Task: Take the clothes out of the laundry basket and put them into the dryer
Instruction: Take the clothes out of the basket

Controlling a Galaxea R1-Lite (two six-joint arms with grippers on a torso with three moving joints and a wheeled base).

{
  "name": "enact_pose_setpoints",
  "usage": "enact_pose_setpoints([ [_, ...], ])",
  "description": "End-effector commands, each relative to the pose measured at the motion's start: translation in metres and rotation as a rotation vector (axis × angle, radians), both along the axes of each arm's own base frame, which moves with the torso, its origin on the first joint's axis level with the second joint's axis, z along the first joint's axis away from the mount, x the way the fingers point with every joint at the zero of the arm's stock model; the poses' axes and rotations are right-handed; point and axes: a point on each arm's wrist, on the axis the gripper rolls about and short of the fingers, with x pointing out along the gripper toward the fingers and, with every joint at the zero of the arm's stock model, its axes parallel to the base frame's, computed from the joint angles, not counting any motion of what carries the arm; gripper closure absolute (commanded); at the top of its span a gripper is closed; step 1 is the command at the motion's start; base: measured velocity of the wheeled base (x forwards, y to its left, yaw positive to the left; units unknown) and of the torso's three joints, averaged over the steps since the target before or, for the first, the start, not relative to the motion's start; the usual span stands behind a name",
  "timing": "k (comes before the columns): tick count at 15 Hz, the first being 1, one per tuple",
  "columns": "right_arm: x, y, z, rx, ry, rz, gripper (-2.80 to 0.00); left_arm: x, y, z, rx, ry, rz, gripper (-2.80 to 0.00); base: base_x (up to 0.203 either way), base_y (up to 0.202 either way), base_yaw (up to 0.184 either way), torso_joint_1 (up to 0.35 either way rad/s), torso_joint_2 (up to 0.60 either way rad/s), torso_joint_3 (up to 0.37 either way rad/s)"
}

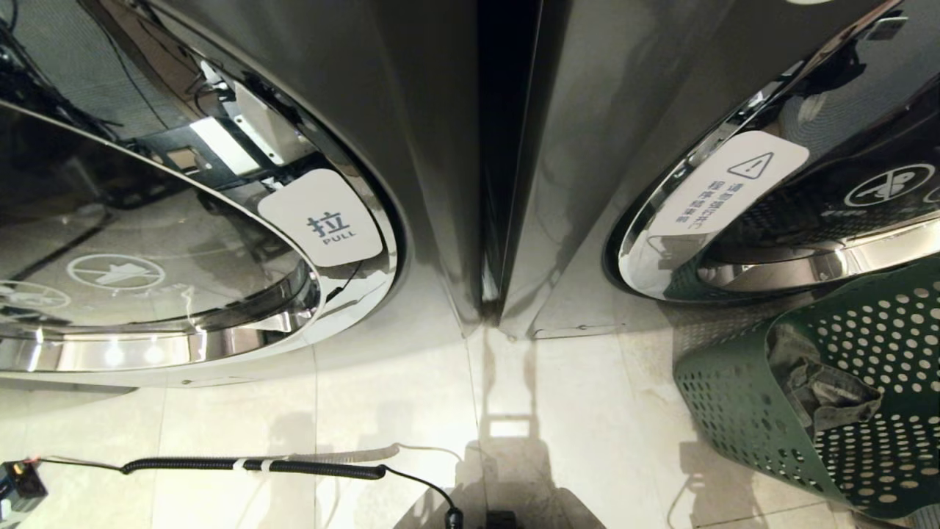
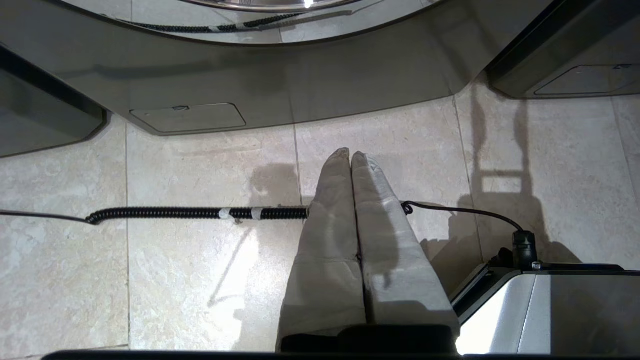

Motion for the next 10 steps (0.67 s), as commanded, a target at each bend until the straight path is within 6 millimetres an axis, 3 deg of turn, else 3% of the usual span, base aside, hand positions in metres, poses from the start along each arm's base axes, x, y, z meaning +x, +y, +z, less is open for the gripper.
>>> enact_pose_setpoints([
  [1, 0.0, 0.0, 0.0, -0.001, 0.0, -0.001, 0.0, 0.0, 0.0, 0.0, -0.001, -0.001, 0.001, 0.0, 0.0, 0.0, 0.0, 0.001, 0.01, -0.223],
  [4, -0.001, 0.0, 0.002, -0.048, -0.004, 0.003, 0.0, 0.0, 0.0, 0.0, -0.001, -0.001, 0.001, 0.0, 0.0, 0.0, 0.0, 0.001, 0.0, -0.191],
  [7, -0.001, -0.001, 0.032, -0.098, 0.019, -0.026, 0.0, 0.0, 0.0, 0.0, -0.001, -0.001, 0.001, 0.0, 0.0, 0.0, 0.0, 0.001, 0.0, -0.136],
  [10, 0.034, -0.003, 0.07, -0.031, 0.281, -0.127, 0.0, 0.0, 0.0, 0.0, -0.001, -0.001, 0.001, 0.0, 0.0, 0.0, 0.0, 0.001, 0.0, -0.034],
])
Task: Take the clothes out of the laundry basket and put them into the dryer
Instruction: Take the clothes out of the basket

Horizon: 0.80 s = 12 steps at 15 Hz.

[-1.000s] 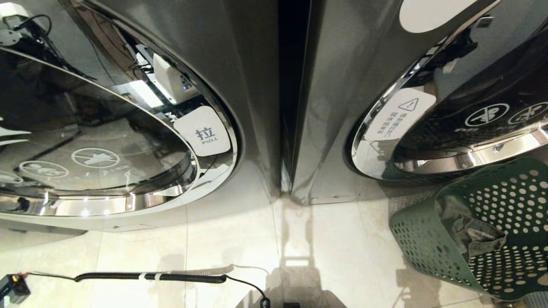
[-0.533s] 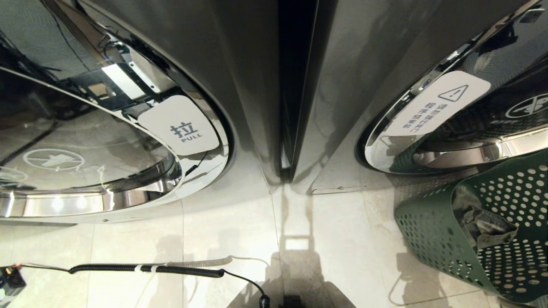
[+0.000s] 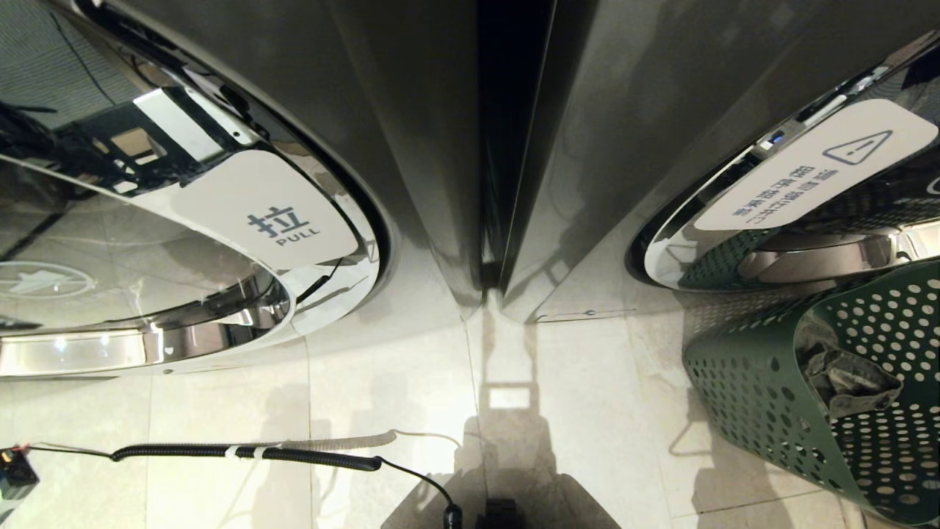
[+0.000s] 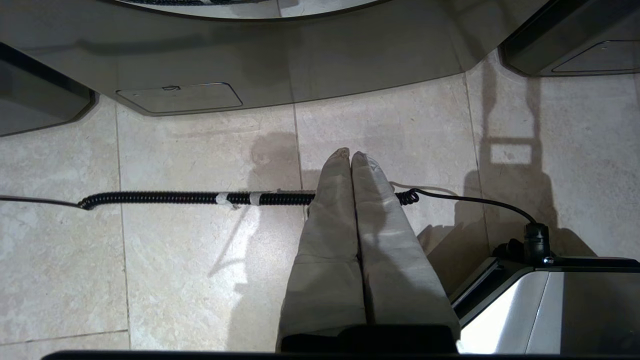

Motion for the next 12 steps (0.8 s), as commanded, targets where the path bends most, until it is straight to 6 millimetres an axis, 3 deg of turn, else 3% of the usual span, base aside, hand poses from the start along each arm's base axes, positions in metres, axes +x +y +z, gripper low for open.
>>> enact_pose_setpoints([
  [1, 0.041, -0.001, 0.017, 0.06, 0.225, -0.045, 0.0, 0.0, 0.0, 0.0, 0.0, -0.002, 0.0, 0.0, 0.0, 0.0, 0.0, 0.0, 0.0, 0.0],
  [4, 0.104, -0.003, 0.017, 0.191, 0.486, -0.183, 0.0, 0.0, 0.0, 0.0, 0.0, -0.001, 0.0, 0.0, 0.0, 0.0, 0.0, 0.0, 0.0, 0.0],
  [6, 0.142, -0.008, 0.012, 0.262, 0.528, -0.278, 0.0, 0.0, 0.0, 0.0, 0.0, -0.001, 0.0, 0.0, 0.0, 0.0, 0.0, 0.0, 0.0, 0.0],
  [7, 0.158, -0.016, 0.009, 0.298, 0.513, -0.343, 0.0, 0.0, 0.0, 0.0, 0.0, -0.002, 0.0, 0.0, 0.0, 0.0, 0.0, 0.0, 0.0, 0.0],
  [9, 0.172, -0.041, 0.004, 0.36, 0.486, -0.501, 0.0, 0.0, 0.0, 0.0, 0.0, -0.001, 0.0, 0.0, 0.0, 0.0, 0.0, 0.0, 0.0, 0.0],
  [10, 0.176, -0.052, 0.001, 0.377, 0.484, -0.559, -2.8, 0.0, 0.0, 0.0, 0.0, -0.002, 0.001, 0.0, 0.0, 0.0, 0.0, 0.0, 0.0, 0.0],
  [12, 0.186, -0.068, 0.003, 0.381, 0.48, -0.613, -2.8, 0.0, 0.0, 0.0, 0.0, -0.001, 0.0, 0.0, 0.0, 0.0, 0.0, 0.0, 0.0, 0.0],
])
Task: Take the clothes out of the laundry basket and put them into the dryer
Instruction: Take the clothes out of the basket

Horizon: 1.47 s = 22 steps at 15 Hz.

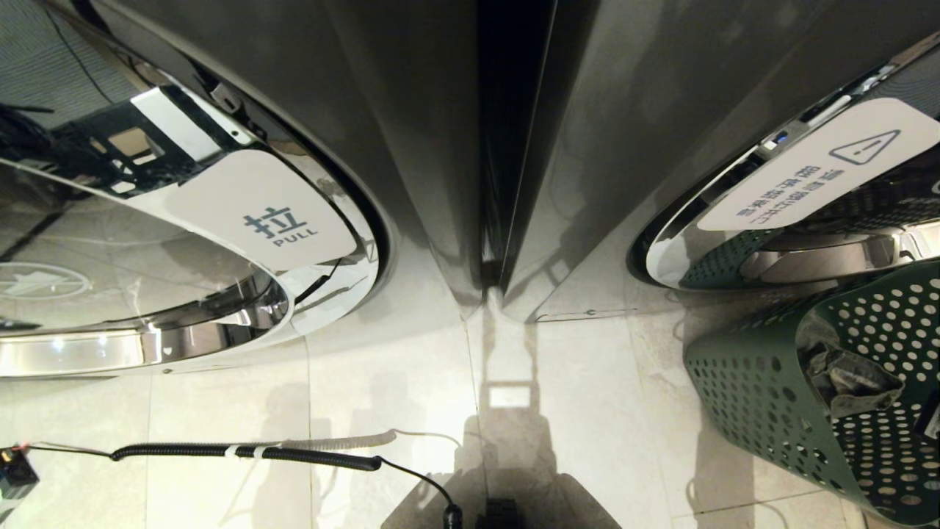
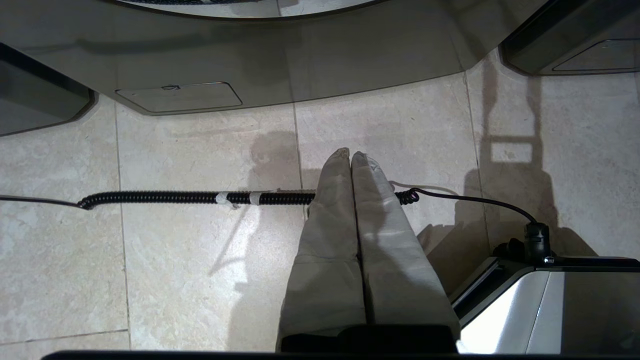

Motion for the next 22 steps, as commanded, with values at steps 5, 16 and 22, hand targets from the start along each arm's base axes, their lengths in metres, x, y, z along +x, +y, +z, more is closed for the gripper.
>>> enact_pose_setpoints([
  [5, 0.05, -0.027, -0.042, 0.059, 0.078, -0.013, -2.8, 0.0, 0.0, 0.0, 0.0, -0.002, 0.0, 0.0, 0.0, 0.0, 0.0, 0.0, 0.0, 0.0],
  [16, 0.154, -0.115, -0.114, 0.193, -0.041, 0.05, -2.8, 0.0, 0.0, 0.0, 0.0, -0.001, 0.0, 0.0, 0.0, 0.0, 0.0, 0.0, 0.0, 0.0],
  [22, 0.184, -0.133, -0.148, 0.248, -0.048, 0.102, -2.8, 0.0, 0.0, 0.0, 0.0, -0.001, 0.0, 0.0, 0.0, 0.0, 0.0, 0.0, 0.0, 0.0],
])
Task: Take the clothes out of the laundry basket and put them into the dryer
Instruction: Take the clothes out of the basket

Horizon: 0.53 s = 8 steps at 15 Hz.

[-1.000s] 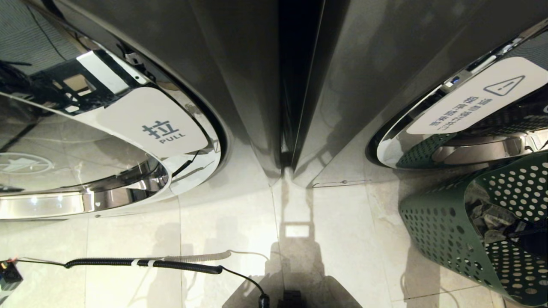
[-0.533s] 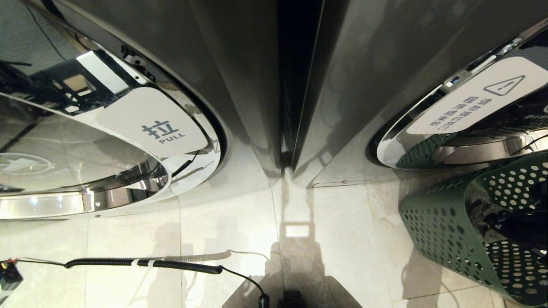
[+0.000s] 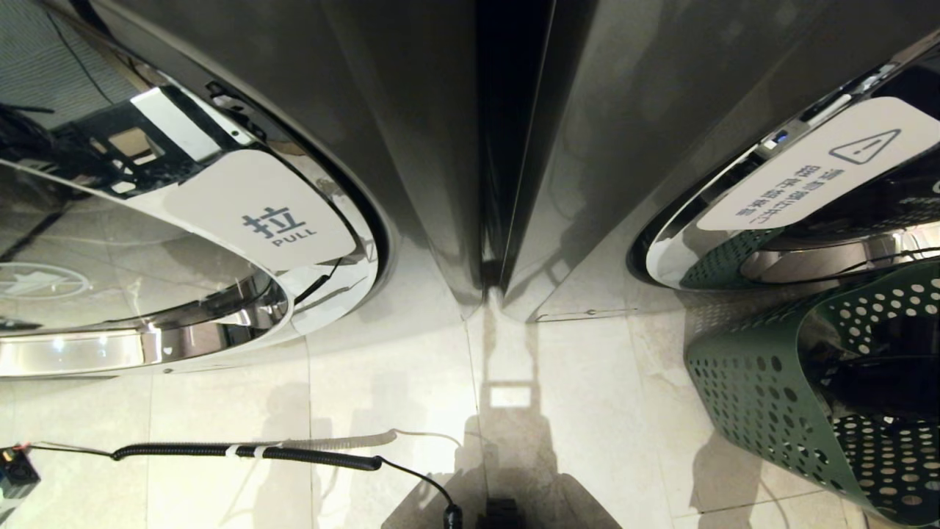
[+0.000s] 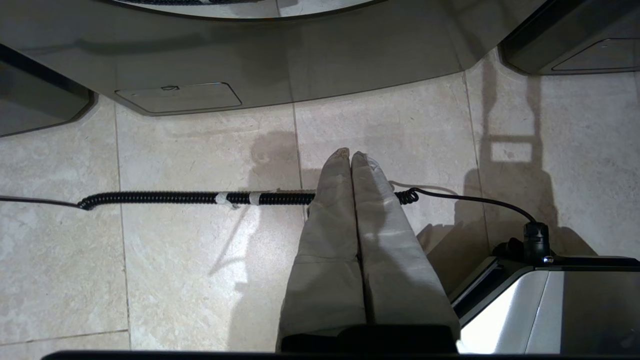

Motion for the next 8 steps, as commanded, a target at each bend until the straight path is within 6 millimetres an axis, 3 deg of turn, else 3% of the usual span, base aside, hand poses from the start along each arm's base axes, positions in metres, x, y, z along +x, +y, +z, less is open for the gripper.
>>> enact_pose_setpoints([
  [1, 0.006, -0.002, -0.016, 0.046, 0.002, 0.037, -2.8, 0.0, 0.0, 0.0, 0.0, -0.001, 0.001, 0.0, 0.0, 0.0, 0.0, 0.0, 0.0, 0.0],
  [8, 0.034, -0.013, -0.04, 0.064, -0.083, 0.081, -2.8, 0.0, 0.0, 0.0, 0.0, -0.001, 0.0, 0.0, 0.0, 0.0, 0.0, 0.0, 0.0, 0.0],
])
